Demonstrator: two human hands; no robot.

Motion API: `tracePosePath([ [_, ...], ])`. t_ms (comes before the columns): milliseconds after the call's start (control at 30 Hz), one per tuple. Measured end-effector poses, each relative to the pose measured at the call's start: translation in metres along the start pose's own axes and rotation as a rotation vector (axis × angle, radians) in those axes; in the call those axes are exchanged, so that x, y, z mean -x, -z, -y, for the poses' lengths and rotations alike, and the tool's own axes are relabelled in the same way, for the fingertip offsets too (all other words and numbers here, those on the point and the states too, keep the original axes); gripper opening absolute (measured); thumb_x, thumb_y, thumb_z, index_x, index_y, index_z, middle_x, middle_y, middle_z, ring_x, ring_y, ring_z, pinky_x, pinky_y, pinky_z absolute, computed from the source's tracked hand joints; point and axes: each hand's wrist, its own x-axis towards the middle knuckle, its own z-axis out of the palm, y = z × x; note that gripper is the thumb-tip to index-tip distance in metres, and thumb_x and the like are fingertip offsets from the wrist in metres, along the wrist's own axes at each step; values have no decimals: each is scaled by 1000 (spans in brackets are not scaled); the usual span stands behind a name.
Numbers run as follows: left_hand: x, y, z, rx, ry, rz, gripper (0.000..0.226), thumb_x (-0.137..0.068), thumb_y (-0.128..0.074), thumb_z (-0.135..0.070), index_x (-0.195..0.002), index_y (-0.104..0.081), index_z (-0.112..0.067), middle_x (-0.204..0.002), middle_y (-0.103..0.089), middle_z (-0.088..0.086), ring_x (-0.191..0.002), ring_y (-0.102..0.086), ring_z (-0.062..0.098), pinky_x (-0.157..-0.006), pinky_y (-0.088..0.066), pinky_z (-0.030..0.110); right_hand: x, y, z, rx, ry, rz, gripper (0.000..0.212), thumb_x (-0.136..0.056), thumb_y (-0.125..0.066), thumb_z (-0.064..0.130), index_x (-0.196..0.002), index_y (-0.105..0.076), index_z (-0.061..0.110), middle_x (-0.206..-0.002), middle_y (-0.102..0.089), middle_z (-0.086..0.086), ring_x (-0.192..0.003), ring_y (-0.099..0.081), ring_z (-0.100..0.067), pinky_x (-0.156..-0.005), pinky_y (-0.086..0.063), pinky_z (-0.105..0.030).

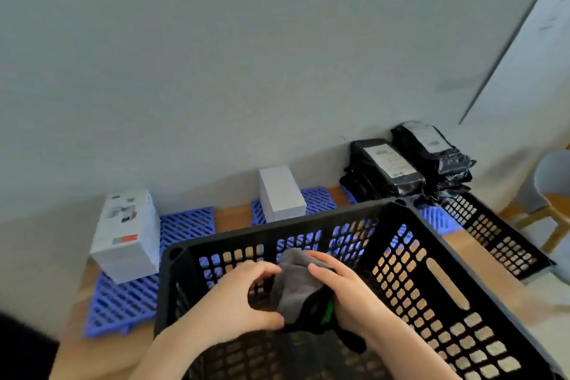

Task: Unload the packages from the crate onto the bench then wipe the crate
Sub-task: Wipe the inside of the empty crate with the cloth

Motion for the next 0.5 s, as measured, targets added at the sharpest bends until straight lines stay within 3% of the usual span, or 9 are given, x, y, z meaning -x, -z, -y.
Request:
tracePosePath([
  [100, 21, -11, -19, 120, -5, -93, 94, -56, -84, -62, -136, -33, -53, -137, -29, -37, -128, -34, -12, -112, -33, 23, 14, -15, 17, -226, -51, 166, 39, -82, -59, -2, -120, -62, 5, -117, -65, -21, -110, -62, -35, -97, -47, -47],
  [200, 40, -17, -40, 282, 7, -283, 98, -51, -89, -55, -134, -36, -56, -132, -40, -38, -123, -44, -12, -106, -44, 26, 24, -25, 37, -343, -63, 346, 52, -77, -41, -12, -122, -59, 6, -119, -61, -23, -104, -62, -40, -78, -56, -47],
  [267, 50, -16, -50, 366, 2, -391, 86, -56, -91, -45, -127, -44, -59, -128, -50, -35, -117, -51, -11, -97, -50, 23, 36, -26, 52, -275, -19, 400, 65, -77, -27, -20, -125, -57, 11, -118, -65, -20, -100, -65, -40, -73, -56, -49],
  [333, 59, -14, -59, 423, 0, -479, 68, -67, -88, -34, -122, -53, -55, -122, -60, -29, -112, -59, -5, -92, -53, 24, 49, -26, 63, -139, 37, 474, 67, -80, -28, -22, -124, -59, 17, -117, -66, -17, -104, -65, -40, -78, -54, -50],
  [400, 66, -12, -70, 479, -3, -590, 44, -79, -80, -26, -116, -63, -42, -111, -68, -20, -104, -64, 2, -89, -54, 25, 54, -28, 69, 9, 118, 461, 59, -85, -41, -20, -125, -59, 20, -117, -67, -13, -107, -65, -34, -83, -54, -47],
  [500, 73, -5, -88, 540, -11, -762, 15, -93, -62, -21, -106, -68, -24, -97, -73, -12, -94, -68, 5, -80, -52, 19, 60, -35, 78, 276, 328, 341, 42, -82, -68, 14, -119, -64, 34, -117, -68, 0, -113, -62, -21, -99, -48, -45],
])
